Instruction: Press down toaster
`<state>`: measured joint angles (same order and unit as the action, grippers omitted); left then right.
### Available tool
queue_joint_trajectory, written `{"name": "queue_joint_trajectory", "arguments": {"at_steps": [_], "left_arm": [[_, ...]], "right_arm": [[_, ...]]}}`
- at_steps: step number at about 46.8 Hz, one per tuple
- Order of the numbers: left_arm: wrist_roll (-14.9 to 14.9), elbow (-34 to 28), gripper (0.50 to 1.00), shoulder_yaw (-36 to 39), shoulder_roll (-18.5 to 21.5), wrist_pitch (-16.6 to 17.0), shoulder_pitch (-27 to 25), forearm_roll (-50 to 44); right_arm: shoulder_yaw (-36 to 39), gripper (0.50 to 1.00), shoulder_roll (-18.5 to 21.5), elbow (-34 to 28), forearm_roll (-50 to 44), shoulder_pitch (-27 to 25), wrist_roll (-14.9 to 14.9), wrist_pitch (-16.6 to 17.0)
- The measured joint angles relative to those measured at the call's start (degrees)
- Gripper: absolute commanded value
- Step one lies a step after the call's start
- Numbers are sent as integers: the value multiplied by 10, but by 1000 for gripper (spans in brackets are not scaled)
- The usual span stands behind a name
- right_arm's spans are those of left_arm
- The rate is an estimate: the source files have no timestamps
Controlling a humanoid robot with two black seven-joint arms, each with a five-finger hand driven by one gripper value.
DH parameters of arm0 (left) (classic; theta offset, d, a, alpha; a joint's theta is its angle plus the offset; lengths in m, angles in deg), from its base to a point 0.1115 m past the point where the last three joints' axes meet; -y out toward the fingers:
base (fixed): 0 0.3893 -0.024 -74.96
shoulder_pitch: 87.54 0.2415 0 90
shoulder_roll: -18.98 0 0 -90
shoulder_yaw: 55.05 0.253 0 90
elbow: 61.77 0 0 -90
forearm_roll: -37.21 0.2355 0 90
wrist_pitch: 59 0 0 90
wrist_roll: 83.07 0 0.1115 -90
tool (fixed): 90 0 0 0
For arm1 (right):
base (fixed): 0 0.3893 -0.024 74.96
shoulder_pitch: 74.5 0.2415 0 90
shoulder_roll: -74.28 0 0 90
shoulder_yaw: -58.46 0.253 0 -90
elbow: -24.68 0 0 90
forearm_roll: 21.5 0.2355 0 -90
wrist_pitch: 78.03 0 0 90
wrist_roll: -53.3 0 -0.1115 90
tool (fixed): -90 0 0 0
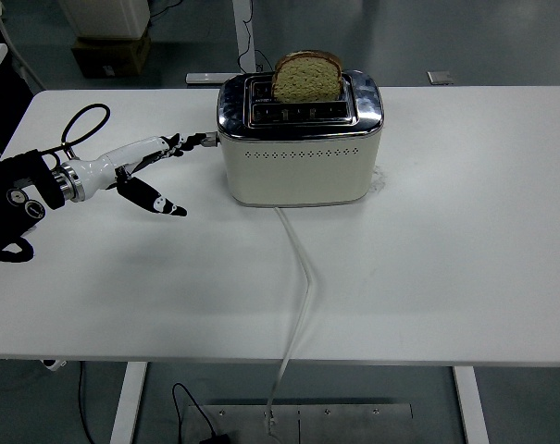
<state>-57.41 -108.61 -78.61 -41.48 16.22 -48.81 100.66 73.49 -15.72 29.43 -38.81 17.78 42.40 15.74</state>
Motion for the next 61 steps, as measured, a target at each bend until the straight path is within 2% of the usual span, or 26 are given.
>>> {"name": "queue_joint_trajectory", "arguments": {"at_steps": [61], "left_arm": [[-9, 28, 1000, 37, -27, 18, 11, -41]], "right_arm": [[0, 998, 0, 0, 0, 0, 0, 0]]}}
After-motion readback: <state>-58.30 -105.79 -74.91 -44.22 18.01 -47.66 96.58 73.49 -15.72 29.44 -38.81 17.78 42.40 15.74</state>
